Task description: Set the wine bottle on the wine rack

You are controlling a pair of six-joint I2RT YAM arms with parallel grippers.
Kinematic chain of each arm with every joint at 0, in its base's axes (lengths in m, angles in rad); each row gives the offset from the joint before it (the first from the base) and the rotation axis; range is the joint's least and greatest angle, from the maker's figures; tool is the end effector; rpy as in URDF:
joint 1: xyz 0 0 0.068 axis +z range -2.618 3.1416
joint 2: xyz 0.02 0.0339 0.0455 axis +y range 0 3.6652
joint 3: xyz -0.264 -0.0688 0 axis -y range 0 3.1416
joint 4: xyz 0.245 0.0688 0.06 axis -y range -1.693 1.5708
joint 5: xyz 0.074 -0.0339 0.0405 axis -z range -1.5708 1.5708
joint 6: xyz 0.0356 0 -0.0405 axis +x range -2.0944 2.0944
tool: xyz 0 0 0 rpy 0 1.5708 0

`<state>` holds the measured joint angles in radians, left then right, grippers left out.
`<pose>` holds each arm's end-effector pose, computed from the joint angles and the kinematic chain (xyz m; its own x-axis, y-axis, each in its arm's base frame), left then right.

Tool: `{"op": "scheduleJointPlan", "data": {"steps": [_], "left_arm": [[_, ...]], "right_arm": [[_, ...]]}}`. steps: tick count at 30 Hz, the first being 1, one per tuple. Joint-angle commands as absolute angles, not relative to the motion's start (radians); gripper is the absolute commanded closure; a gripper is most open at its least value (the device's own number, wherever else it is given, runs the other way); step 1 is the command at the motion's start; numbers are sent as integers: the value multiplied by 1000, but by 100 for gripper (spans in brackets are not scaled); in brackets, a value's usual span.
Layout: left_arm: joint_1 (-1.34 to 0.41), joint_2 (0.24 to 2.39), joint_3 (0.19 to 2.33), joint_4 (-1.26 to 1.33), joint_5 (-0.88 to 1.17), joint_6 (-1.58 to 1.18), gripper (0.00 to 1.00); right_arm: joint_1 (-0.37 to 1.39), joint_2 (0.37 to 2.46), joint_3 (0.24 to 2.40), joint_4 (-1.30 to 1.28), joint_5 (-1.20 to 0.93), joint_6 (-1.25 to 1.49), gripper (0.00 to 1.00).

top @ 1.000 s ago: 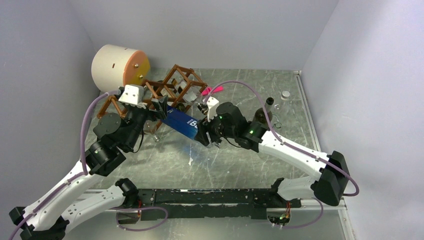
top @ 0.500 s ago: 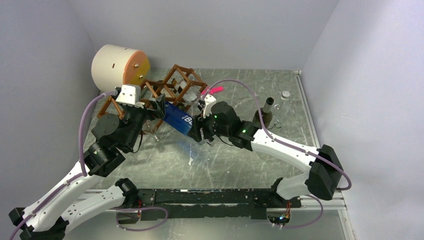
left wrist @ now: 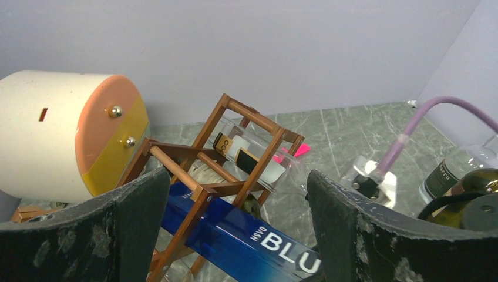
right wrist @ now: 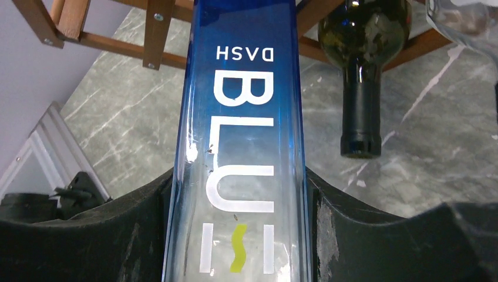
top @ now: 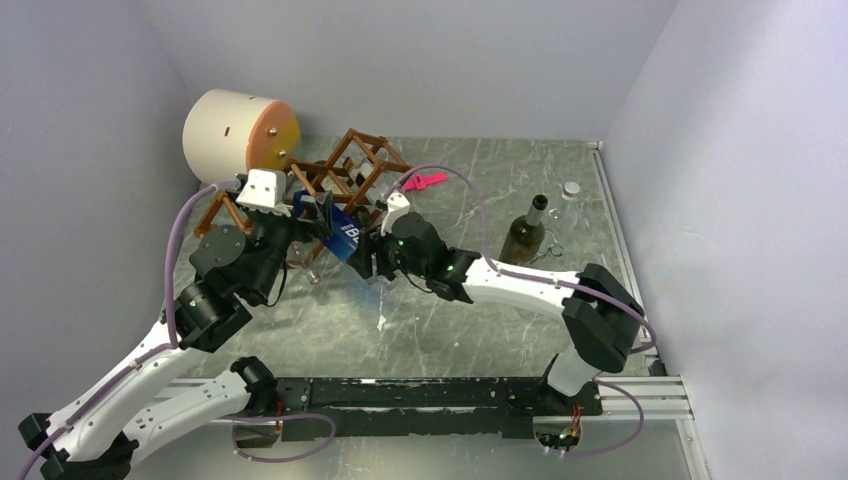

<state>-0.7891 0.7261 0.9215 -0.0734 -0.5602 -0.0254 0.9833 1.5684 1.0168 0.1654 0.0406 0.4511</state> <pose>0.1224 -0.0964 0.4079 0.0799 -0.1110 -0.9906 0.2318 0.9686 -0.0899 0.2013 0.2996 0.2589 -0.5414 -0.0271 -0.8403 -0.6387 0.6633 0.3901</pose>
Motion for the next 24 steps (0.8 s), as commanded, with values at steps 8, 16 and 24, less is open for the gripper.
{"op": "scheduleJointPlan", "data": {"steps": [8, 16, 24], "left_arm": [[-792, 677, 970, -101, -534, -53, 9], [-792, 685, 968, -113, -519, -80, 9], [-792, 695, 991, -140, -511, -81, 9]], "right_arm": [[1022, 1676, 1127, 564, 200, 425, 100], [1031, 1767, 1193, 579, 242, 432, 100], [1043, 1791, 1184, 608, 356, 512, 100]]}}
